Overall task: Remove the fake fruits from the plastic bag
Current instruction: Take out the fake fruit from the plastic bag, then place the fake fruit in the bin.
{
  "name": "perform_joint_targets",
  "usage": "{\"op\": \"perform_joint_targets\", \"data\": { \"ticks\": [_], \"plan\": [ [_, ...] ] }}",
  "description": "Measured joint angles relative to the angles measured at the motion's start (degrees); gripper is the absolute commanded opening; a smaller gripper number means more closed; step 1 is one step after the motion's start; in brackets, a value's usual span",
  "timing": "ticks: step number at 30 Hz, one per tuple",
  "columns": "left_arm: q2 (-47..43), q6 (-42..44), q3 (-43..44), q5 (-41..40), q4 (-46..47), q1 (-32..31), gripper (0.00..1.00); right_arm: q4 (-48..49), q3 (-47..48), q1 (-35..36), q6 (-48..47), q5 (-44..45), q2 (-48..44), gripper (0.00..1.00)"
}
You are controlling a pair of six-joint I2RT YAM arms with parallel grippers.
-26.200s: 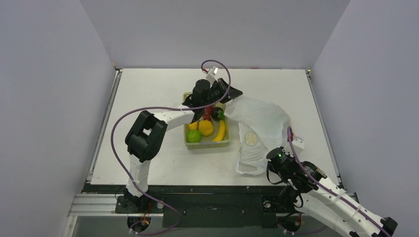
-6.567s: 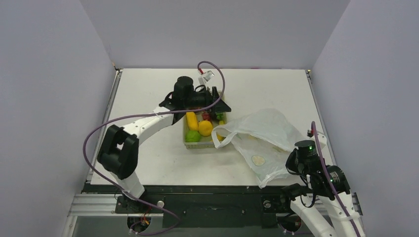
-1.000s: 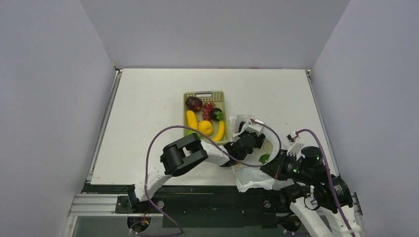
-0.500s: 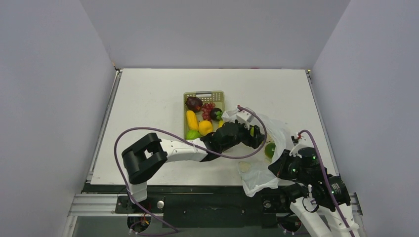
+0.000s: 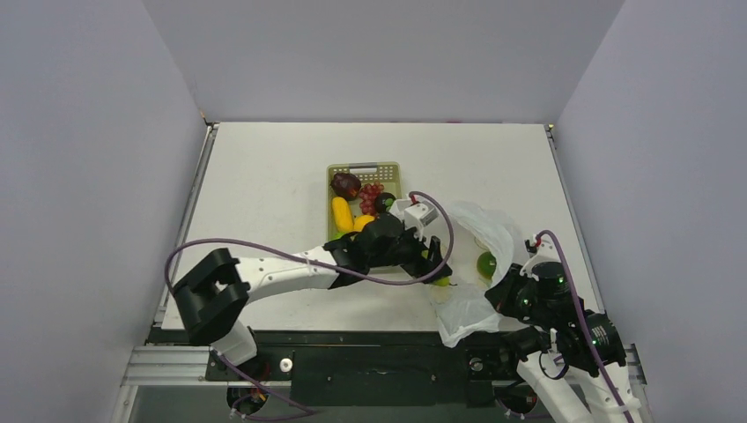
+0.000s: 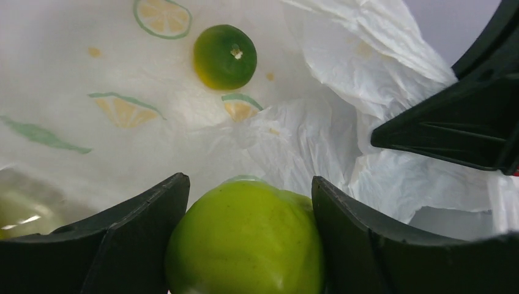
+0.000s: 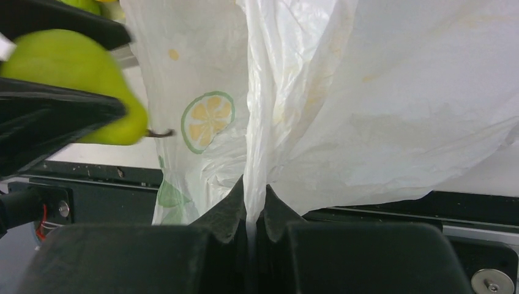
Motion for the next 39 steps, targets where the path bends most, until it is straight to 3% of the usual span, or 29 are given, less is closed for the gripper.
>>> {"op": "perform_joint_targets", "data": {
  "ticks": [10, 16, 24, 31, 39],
  "plan": [
    [-27.82, 4.31, -7.30, -22.73, -17.77, 0.46, 0.00, 0.07, 0.02, 0.00, -0.79, 1.55, -0.13, 0.00],
    [-34.69, 5.55, -8.87, -37.09, -26.36, 3.78, 0.00, 0.07, 0.02, 0.00, -1.62, 1.66, -0.66, 0.00],
    [-32.09, 1.27, -8.96, -44.15, -28.55, 11.85, 0.00, -0.02, 1.95, 0.00, -2.47, 2.75, -0.66, 0.00],
    [-20.52, -0.11, -7.61, -38.60, -23.91, 18.34, 0.00, -0.15, 3.06, 0.00, -2.47, 4.17, -1.07, 0.00],
    [-4.74, -0.68, -1.66, -33.44, -21.20, 18.95, 0.00, -0.96, 4.26, 0.00, -2.47, 4.83, -2.23, 0.00]
  ]
}}
